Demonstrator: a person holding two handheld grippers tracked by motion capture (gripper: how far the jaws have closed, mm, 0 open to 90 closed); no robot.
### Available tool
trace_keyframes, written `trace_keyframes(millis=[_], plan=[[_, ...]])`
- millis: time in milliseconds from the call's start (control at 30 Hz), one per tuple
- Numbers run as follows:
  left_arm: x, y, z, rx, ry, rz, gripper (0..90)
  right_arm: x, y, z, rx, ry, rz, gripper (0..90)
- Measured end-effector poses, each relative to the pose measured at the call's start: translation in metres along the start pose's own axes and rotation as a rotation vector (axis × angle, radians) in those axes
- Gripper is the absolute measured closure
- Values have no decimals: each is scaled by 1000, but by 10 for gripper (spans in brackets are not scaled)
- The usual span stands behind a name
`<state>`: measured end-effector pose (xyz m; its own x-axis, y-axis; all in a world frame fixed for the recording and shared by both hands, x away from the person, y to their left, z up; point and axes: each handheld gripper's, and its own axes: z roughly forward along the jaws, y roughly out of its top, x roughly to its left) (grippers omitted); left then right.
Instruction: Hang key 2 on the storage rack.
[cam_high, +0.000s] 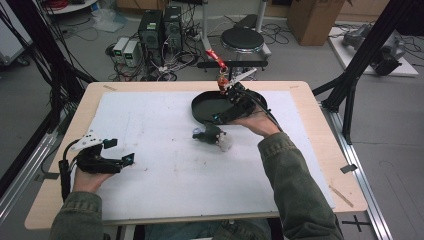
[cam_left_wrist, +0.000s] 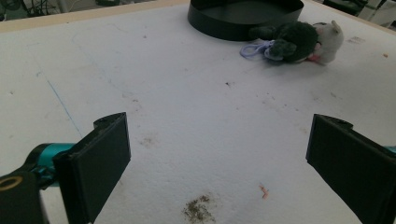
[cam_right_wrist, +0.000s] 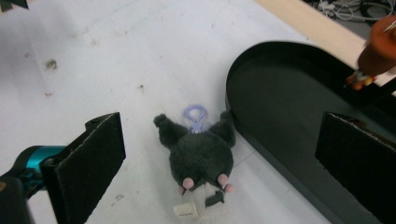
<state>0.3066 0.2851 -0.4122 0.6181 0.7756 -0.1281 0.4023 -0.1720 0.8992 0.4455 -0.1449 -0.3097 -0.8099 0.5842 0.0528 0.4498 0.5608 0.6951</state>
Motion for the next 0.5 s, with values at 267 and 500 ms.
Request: trace_keyframes(millis=[267,500], plan=[[0,0,0,3,0,-4,69,4,-12,19,63,0,-6,5],[0,0,1,5,-1,-3,69,6,-20,34,111,12,-10,5]])
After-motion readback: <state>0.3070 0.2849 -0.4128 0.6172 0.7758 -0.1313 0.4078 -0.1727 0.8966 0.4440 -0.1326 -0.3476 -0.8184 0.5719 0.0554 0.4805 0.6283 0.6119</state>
